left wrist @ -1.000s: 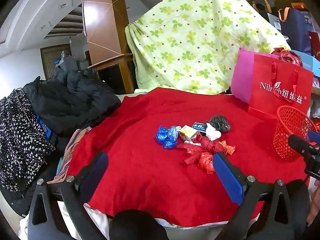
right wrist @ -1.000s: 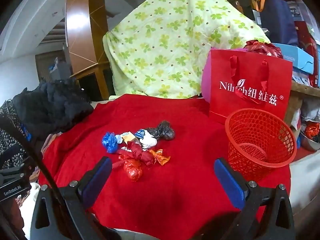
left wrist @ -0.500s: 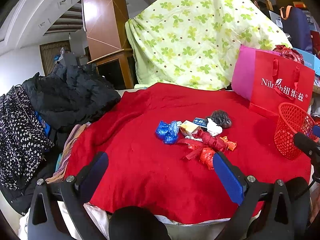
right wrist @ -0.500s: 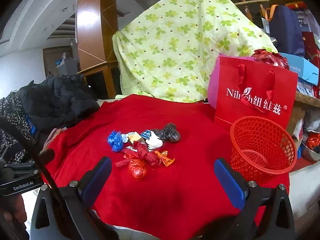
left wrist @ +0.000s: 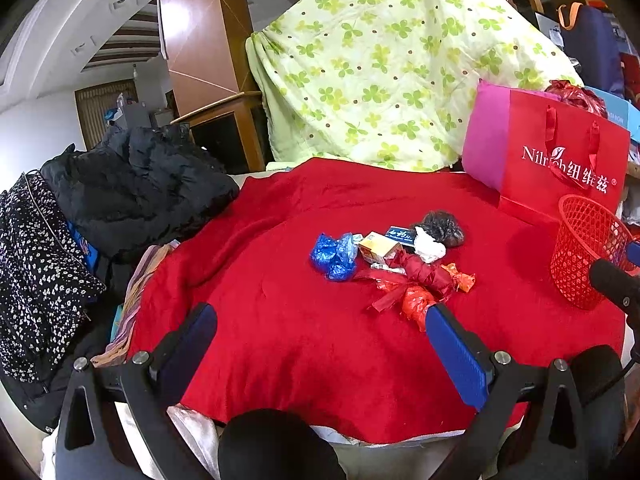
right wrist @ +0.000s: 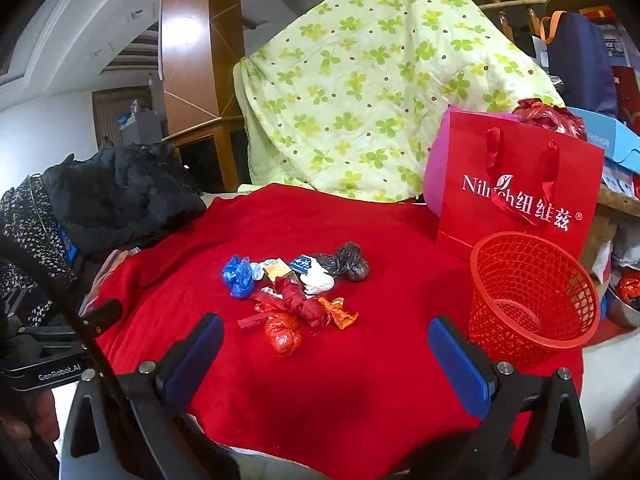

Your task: Collect trash

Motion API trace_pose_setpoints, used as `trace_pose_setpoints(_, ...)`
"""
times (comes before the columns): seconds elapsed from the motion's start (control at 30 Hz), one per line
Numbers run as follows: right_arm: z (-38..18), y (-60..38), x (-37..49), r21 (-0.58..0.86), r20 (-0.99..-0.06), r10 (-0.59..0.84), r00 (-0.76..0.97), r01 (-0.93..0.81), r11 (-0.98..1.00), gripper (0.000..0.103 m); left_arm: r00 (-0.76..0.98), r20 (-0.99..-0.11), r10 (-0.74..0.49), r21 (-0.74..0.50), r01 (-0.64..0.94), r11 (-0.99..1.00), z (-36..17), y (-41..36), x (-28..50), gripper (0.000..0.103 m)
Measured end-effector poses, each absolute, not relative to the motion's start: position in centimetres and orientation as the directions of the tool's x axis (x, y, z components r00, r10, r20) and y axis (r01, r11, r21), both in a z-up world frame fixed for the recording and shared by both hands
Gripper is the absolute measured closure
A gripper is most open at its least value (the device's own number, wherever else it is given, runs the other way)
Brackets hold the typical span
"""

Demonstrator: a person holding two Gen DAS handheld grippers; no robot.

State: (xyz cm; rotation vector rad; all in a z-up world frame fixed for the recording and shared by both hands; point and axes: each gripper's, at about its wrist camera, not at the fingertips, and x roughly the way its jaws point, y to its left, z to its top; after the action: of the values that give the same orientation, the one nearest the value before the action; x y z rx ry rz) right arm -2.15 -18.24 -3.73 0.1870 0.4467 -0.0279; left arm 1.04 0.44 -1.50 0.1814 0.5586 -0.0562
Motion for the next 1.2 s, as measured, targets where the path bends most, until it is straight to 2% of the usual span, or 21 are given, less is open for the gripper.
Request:
trace_pose_setpoints(0.5, -4.5, -17.7, -1.4, 0.142, -0.467, 0.009, 0.884, 0.066, 0.988, 0.0, 0.841, -0.541, -0.019, 0.148, 0.117, 0.982, -2.4, 0.2, 1.4, 0.0)
trace_pose_setpoints(0.77, -4.7, -17.7, -1.1, 0.142, -0.475, 0.009, 0.88, 0.066, 0.988, 0.0, 0.843, -0.539, -0.003, 0.181, 0.119, 0.976, -2.8, 0.0, 1.7, 0.0)
trace_pose_setpoints(1.2, -5.5, -17.4, 0.3, 0.131, -0.505, 0.007, 0.863, 0.068, 0.989, 0.0, 0.806, -0.591, 0.017, 0.211, 0.134, 0.968, -3.8, 0.3, 3.1, 0.0)
